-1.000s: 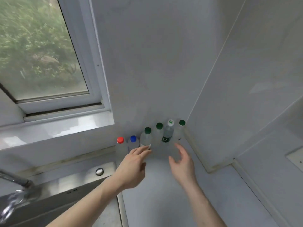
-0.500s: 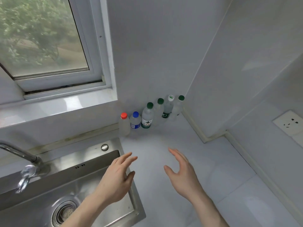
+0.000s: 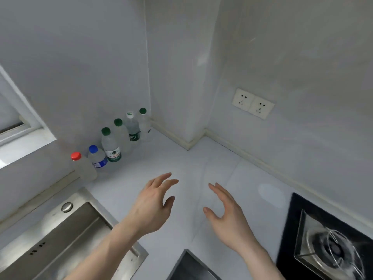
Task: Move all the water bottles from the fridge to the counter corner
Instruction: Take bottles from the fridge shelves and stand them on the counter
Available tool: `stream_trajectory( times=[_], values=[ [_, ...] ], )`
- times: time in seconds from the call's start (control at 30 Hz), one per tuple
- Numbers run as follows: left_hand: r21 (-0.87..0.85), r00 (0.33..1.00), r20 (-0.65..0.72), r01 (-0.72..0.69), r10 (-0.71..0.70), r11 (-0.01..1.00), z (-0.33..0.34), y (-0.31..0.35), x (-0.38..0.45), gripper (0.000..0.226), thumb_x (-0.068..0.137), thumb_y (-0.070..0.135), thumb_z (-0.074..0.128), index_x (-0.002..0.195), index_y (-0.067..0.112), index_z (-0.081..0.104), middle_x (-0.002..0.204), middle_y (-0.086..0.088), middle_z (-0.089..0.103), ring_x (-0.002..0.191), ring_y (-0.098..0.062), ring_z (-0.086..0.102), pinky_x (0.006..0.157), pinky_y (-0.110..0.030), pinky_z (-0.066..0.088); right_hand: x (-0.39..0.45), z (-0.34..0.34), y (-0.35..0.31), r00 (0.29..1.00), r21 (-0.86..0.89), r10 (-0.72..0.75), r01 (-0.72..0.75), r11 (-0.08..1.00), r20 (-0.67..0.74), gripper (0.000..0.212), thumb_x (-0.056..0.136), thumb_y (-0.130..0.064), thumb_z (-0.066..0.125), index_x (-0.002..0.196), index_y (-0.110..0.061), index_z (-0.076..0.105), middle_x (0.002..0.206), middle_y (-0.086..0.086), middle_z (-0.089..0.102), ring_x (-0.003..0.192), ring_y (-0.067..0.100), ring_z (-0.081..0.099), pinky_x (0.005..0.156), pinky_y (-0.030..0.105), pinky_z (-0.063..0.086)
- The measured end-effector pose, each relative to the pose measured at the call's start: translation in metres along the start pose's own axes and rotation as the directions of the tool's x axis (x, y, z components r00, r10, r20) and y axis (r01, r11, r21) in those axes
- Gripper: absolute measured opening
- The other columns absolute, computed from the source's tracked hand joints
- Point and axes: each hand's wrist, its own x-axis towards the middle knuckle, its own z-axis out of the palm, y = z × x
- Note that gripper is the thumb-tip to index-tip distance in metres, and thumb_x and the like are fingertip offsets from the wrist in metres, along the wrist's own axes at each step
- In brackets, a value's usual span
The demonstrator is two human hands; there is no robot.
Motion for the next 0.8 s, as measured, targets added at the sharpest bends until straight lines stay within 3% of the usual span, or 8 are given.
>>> stream_trajectory(
  times=[0.27, 0.4, 0.47, 0.57, 0.67, 0.77, 0.8],
  values=[
    [-0.023, 0.959, 0.122, -0.253, 0.254, 0.967, 0.062, 0.117, -0.041, 0.049, 0.103, 0.027, 0.053, 0.150, 0.037, 0.045, 0.163, 0.019, 0.027, 0.149, -0.014, 0.026, 0.121, -0.028, 0.025, -0.140, -0.062, 0.071, 0.958, 0.095, 0.103, -0.081, 0.992, -0.267, 0.063, 0.098, -0.029, 0.069, 0.151, -0.049, 0.041, 0.160, -0.032, 0.027, 0.149, -0.011, 0.023, 0.117, 0.013, 0.019],
    [-0.062, 0.908, 0.184, -0.371, 0.376, 0.926, 0.087, 0.169, -0.089, 0.048, 0.102, 0.026, 0.054, 0.148, 0.039, 0.046, 0.161, 0.022, 0.029, 0.147, -0.011, 0.029, 0.118, -0.027, 0.030, -0.227, -0.080, 0.100, 0.905, 0.163, 0.177, -0.122, 0.979, -0.386, 0.065, 0.096, -0.028, 0.072, 0.150, -0.051, 0.043, 0.160, -0.034, 0.028, 0.149, -0.010, 0.025, 0.125, 0.030, 0.029],
    [-0.067, 0.866, 0.220, -0.445, 0.448, 0.893, 0.101, 0.198, -0.116, 0.047, 0.102, 0.027, 0.055, 0.147, 0.040, 0.046, 0.160, 0.024, 0.029, 0.145, -0.009, 0.030, 0.116, -0.026, 0.031, -0.277, -0.085, 0.116, 0.869, 0.184, 0.219, -0.150, 0.971, -0.444, 0.064, 0.096, -0.030, 0.072, 0.148, -0.053, 0.043, 0.160, -0.034, 0.029, 0.148, -0.010, 0.027, 0.124, 0.031, 0.031],
    [-0.085, 0.788, 0.270, -0.553, 0.554, 0.829, 0.124, 0.239, -0.154, 0.047, 0.102, 0.028, 0.054, 0.147, 0.041, 0.046, 0.160, 0.025, 0.029, 0.144, -0.008, 0.031, 0.117, -0.026, 0.030, -0.350, -0.090, 0.137, 0.806, 0.215, 0.268, -0.178, 0.960, -0.528, 0.064, 0.096, -0.031, 0.071, 0.147, -0.056, 0.041, 0.159, -0.038, 0.027, 0.146, -0.011, 0.030, 0.122, 0.027, 0.032],
    [-0.141, 0.682, 0.323, -0.651, 0.656, 0.746, 0.150, 0.289, -0.193, 0.047, 0.102, 0.030, 0.054, 0.147, 0.041, 0.046, 0.158, 0.027, 0.029, 0.144, -0.005, 0.030, 0.119, -0.024, 0.029, -0.428, -0.097, 0.155, 0.720, 0.275, 0.339, -0.210, 0.938, -0.606, 0.064, 0.097, -0.030, 0.071, 0.148, -0.054, 0.041, 0.157, -0.040, 0.025, 0.146, -0.012, 0.029, 0.112, 0.011, 0.032],
    [-0.203, 0.541, 0.391, -0.739, 0.745, 0.643, 0.179, 0.341, -0.229, 0.048, 0.102, 0.031, 0.056, 0.148, 0.041, 0.046, 0.159, 0.025, 0.029, 0.147, -0.006, 0.027, 0.123, -0.029, 0.025, -0.501, -0.103, 0.174, 0.588, 0.344, 0.415, -0.236, 0.909, -0.694, 0.064, 0.095, -0.027, 0.073, 0.145, -0.054, 0.043, 0.157, -0.035, 0.030, 0.145, -0.012, 0.029, 0.120, 0.020, 0.032],
    [-0.218, 0.492, 0.402, -0.767, 0.772, 0.603, 0.189, 0.358, -0.240, 0.049, 0.102, 0.032, 0.056, 0.148, 0.041, 0.045, 0.160, 0.025, 0.029, 0.148, -0.006, 0.025, 0.124, -0.029, 0.023, -0.523, -0.104, 0.179, 0.551, 0.369, 0.446, -0.252, 0.895, -0.706, 0.064, 0.095, -0.027, 0.073, 0.144, -0.055, 0.043, 0.158, -0.032, 0.030, 0.145, -0.011, 0.030, 0.118, 0.018, 0.034]
  ],
)
